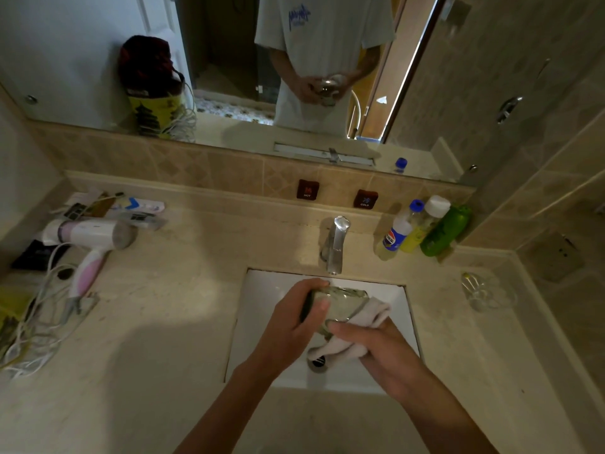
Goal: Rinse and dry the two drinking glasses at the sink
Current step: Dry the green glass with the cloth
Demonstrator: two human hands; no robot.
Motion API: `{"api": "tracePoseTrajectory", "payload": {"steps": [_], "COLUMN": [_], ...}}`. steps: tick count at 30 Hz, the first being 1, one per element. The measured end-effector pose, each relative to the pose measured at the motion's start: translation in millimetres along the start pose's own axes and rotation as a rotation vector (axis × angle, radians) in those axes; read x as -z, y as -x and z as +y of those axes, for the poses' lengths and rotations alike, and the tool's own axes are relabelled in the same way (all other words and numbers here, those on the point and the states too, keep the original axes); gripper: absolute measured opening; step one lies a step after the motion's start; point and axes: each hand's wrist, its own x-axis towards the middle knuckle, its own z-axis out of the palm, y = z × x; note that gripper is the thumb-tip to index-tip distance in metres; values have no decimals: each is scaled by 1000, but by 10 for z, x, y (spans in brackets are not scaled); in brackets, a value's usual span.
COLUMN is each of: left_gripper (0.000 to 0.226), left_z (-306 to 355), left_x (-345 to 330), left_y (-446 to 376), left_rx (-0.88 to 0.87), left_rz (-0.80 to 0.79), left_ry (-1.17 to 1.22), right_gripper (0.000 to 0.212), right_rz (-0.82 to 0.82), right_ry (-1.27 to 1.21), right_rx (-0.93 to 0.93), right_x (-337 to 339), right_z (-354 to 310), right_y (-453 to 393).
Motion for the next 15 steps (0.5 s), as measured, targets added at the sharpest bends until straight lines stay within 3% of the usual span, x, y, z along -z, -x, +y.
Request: {"api": "tracePoseTrajectory", "payload": {"steps": [3, 5, 7, 9, 12, 15], "left_gripper": [29, 49, 54, 56, 24, 16], "left_z": [83, 122, 78, -6, -142, -279], "left_x": [33, 38, 31, -18, -113, -109], "left_y": [-42, -63, -53, -12, 102, 199], "left_rx": [382, 667, 776, 630, 212, -160], "left_rz": [-70, -106, -98, -74, 29, -33], "left_ry": [315, 456, 491, 372, -8, -238], "right_gripper": [44, 58, 50, 44, 38, 39], "right_rz": [107, 57, -9, -75, -139, -254], "right_ry": [387, 626, 758, 694, 357, 144], "right_rx": [84, 180, 200, 161, 8, -98], "right_x": [-54, -59, -61, 12, 138, 241], "right_z": [49, 100, 92, 89, 17, -73], "right_y": [16, 3, 22, 3, -60, -59]}}
